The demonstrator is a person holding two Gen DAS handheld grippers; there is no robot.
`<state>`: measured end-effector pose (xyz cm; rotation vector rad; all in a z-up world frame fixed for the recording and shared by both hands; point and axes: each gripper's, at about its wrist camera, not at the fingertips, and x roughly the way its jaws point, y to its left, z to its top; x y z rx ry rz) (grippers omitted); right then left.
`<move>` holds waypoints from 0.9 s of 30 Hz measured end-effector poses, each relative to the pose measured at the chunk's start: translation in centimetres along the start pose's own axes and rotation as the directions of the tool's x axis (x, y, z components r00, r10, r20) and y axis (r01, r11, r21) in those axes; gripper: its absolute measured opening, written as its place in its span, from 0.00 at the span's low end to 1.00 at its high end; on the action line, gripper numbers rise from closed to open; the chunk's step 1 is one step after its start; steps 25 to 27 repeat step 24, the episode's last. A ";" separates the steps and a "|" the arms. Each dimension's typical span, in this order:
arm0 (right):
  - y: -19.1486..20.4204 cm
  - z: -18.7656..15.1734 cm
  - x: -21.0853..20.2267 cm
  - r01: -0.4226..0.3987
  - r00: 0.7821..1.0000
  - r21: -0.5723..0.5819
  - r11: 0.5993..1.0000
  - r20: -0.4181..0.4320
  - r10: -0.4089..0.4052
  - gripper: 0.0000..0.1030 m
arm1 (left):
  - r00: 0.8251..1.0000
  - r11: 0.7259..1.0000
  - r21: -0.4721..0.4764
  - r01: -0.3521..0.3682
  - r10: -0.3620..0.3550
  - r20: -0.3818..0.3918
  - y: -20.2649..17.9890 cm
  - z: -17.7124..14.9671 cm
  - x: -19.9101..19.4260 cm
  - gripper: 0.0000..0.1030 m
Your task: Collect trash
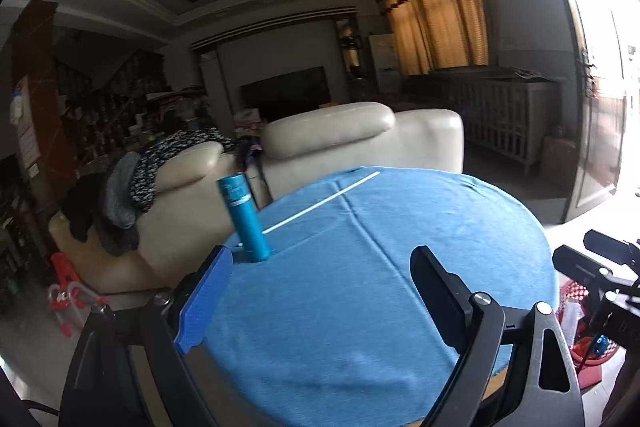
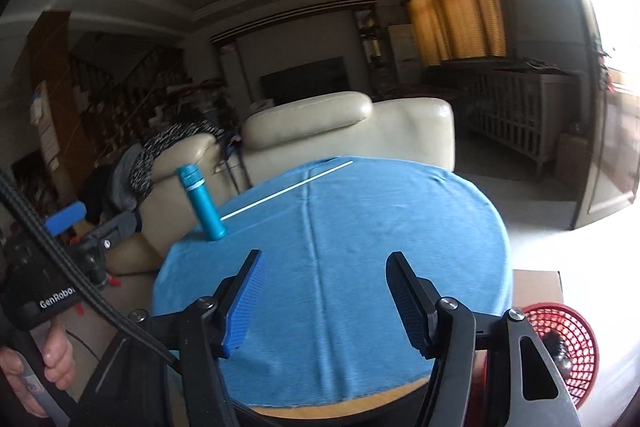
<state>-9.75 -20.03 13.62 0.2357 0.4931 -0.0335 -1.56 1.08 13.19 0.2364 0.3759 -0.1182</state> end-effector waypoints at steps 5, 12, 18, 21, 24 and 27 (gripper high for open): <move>2.6 -0.2 1.3 -0.033 0.999 -0.043 0.999 -0.031 0.031 0.64 | 1.000 1.000 -0.026 -0.014 0.013 -0.017 1.8 -0.6 0.5 0.88; 3.8 -0.2 5.2 -0.051 0.995 -0.072 0.996 -0.085 0.045 0.64 | 0.998 0.998 -0.054 0.009 -0.013 -0.062 3.0 -1.2 2.9 0.88; 0.0 -1.0 13.5 0.022 0.968 -0.004 1.000 -0.249 -0.023 0.66 | 0.985 0.996 -0.077 0.042 -0.054 -0.162 2.2 -2.4 8.5 0.88; -1.9 -1.6 16.3 0.036 0.956 0.031 0.999 -0.292 -0.025 0.66 | 0.975 0.995 -0.090 0.049 -0.067 -0.211 1.8 -3.0 11.4 0.88; -2.6 -2.1 18.7 0.045 0.950 0.007 0.999 -0.309 -0.040 0.66 | 0.969 0.994 -0.097 0.044 -0.066 -0.237 1.5 -3.5 13.9 0.88; -2.6 -2.1 18.7 0.045 0.950 0.007 0.999 -0.309 -0.040 0.66 | 0.969 0.994 -0.097 0.044 -0.066 -0.237 1.5 -3.5 13.9 0.88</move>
